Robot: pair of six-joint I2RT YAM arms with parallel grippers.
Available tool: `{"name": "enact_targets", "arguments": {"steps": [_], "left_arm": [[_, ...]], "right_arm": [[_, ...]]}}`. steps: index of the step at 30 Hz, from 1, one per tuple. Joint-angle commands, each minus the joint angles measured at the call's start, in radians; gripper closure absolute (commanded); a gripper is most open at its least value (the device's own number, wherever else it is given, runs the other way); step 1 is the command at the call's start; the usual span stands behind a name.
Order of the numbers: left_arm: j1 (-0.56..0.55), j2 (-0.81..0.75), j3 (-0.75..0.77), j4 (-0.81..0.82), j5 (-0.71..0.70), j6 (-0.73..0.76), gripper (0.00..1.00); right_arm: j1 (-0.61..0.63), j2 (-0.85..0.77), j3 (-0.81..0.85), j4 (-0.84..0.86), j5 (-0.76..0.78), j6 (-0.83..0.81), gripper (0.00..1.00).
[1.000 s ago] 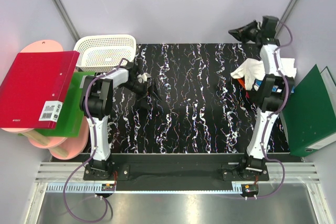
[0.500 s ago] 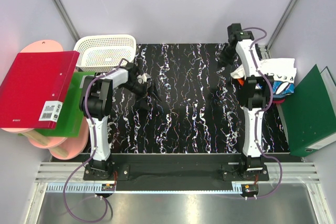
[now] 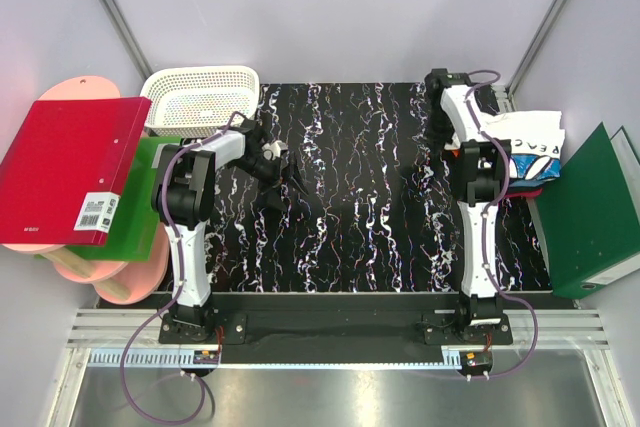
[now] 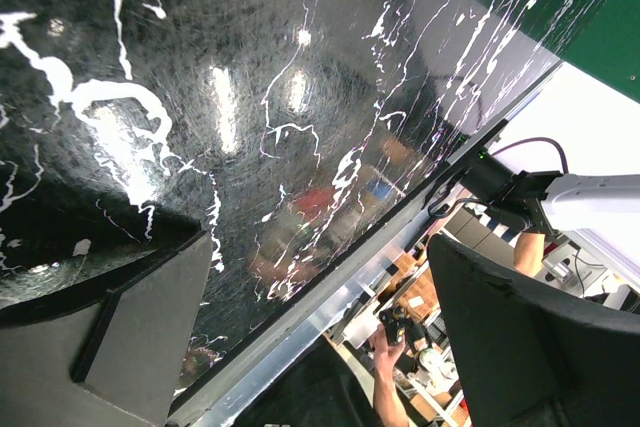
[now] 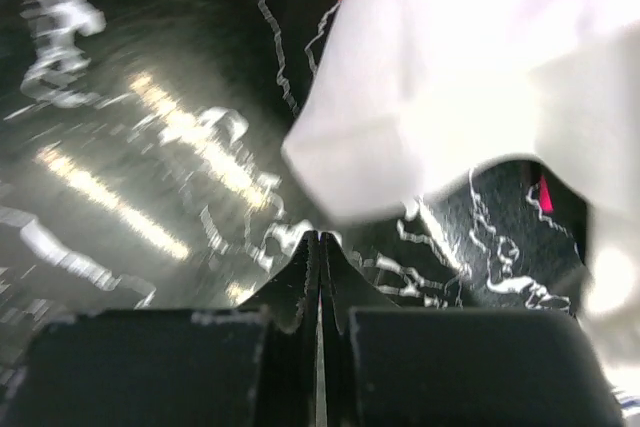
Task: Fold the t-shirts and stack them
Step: Put the neatly folded tshirt into the corner of the board with the right arm
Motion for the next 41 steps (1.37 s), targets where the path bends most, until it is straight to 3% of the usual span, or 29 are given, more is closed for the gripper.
{"name": "enact_targets", "arguments": {"steps": [1, 9, 15, 18, 23, 27, 31, 33, 34, 36, 38, 41], "left_arm": [[-0.004, -0.046, -0.019, 0.012, -0.048, 0.034, 0.01], [-0.006, -0.050, -0.025, 0.012, -0.047, 0.035, 0.01], [-0.012, -0.046, -0.024, 0.012, -0.045, 0.037, 0.01], [-0.012, -0.046, -0.019, 0.012, -0.045, 0.037, 0.01], [-0.014, -0.049, -0.015, 0.012, -0.046, 0.038, 0.01], [-0.014, -0.063, -0.013, 0.010, -0.045, 0.043, 0.01], [-0.014, -0.107, 0.008, 0.018, -0.051, 0.057, 0.01], [-0.015, -0.136, 0.014, 0.024, -0.086, 0.063, 0.01], [-0.017, -0.160, 0.017, 0.029, -0.097, 0.066, 0.01], [-0.020, -0.185, 0.030, 0.030, -0.115, 0.074, 0.01], [-0.021, -0.222, 0.031, 0.035, -0.146, 0.071, 0.01], [-0.032, -0.283, 0.018, 0.055, -0.184, 0.089, 0.01]], "right_arm": [[-0.002, 0.063, 0.021, -0.067, 0.110, -0.003, 1.00], [-0.109, 0.032, -0.062, -0.102, 0.238, 0.031, 1.00], [-0.255, -0.074, -0.192, -0.040, 0.229, 0.014, 1.00], [-0.272, -0.100, -0.226, -0.016, 0.239, -0.015, 1.00], [-0.266, -0.126, -0.243, 0.016, 0.184, -0.029, 1.00], [-0.227, -0.236, -0.231, 0.060, 0.098, -0.048, 0.99], [-0.113, -0.322, -0.088, 0.091, 0.025, -0.122, 0.92], [-0.059, -0.375, -0.038, 0.126, -0.055, -0.171, 0.78], [-0.034, -0.394, -0.036, 0.178, -0.078, -0.182, 0.49], [0.029, -0.449, -0.068, 0.244, -0.158, -0.212, 0.23], [0.085, -0.503, -0.143, 0.376, -0.199, -0.214, 0.10], [0.136, -0.693, -0.380, 0.642, -0.213, -0.200, 0.00]]}}
